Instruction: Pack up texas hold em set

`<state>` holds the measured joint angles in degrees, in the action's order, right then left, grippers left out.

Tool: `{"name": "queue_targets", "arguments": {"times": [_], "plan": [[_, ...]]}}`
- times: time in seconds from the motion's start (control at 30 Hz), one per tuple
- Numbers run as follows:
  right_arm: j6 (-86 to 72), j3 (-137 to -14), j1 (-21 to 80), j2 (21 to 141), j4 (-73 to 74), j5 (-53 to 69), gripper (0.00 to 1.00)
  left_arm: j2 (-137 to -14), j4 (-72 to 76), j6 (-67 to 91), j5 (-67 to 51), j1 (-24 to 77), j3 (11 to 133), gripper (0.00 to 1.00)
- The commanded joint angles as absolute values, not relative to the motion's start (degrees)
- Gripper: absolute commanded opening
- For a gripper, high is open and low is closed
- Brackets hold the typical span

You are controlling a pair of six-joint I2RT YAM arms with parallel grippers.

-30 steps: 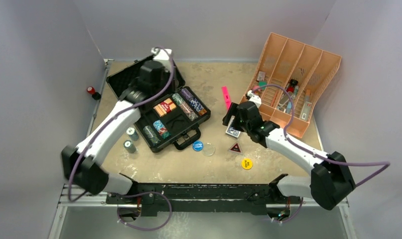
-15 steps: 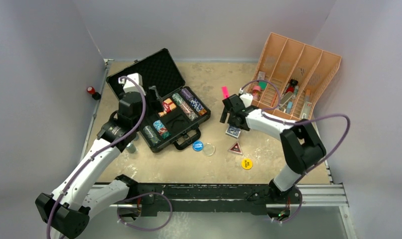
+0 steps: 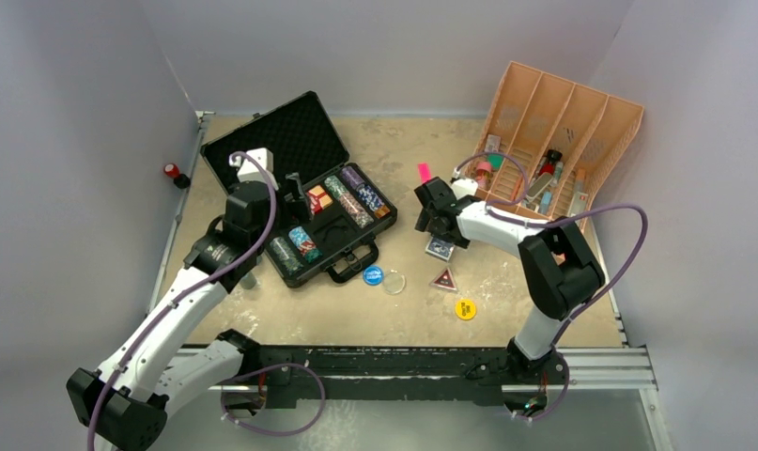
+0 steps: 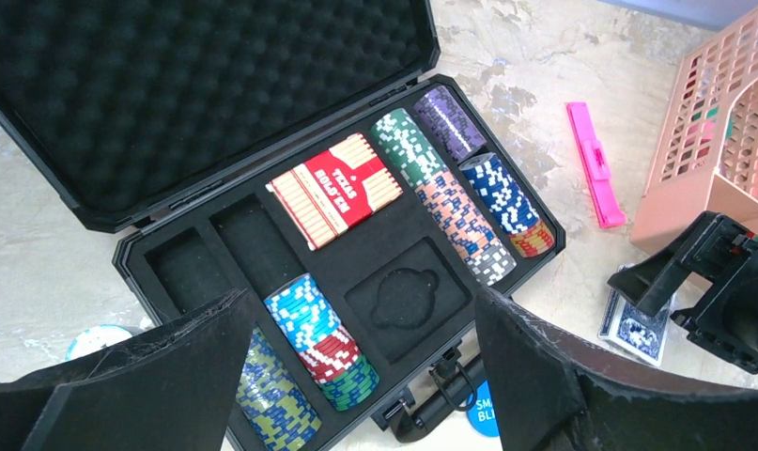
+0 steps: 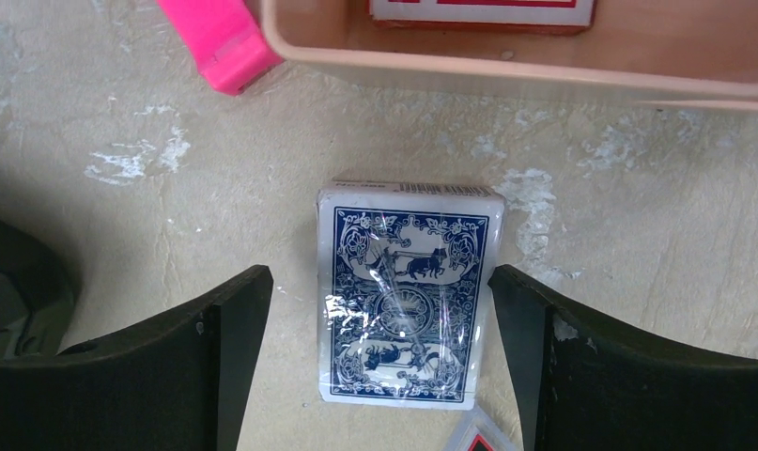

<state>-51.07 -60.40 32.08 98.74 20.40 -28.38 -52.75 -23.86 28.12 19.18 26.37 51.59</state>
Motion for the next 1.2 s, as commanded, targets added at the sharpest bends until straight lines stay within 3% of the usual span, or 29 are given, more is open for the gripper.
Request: {"name": "queue_targets", "arguments": {"times": [0.0,0.77,1.17], "plan": [[-56.6,-59.1,31.8,98.6,25.9,-31.1,0.89,-51.2,-21.4,28.7,17.1,26.4,50.9,0.86],[-63.8,-56.3,31.9,92.3,29.0,-36.1,0.93,-52.2,-20.7,28.8,15.3,26.4,50.9,0.85],[-57.7,-57.5,31.2,97.1,24.1,-28.9,0.93,-52.8,-20.9,28.8,14.9,26.4,50.9,0.85]]}}
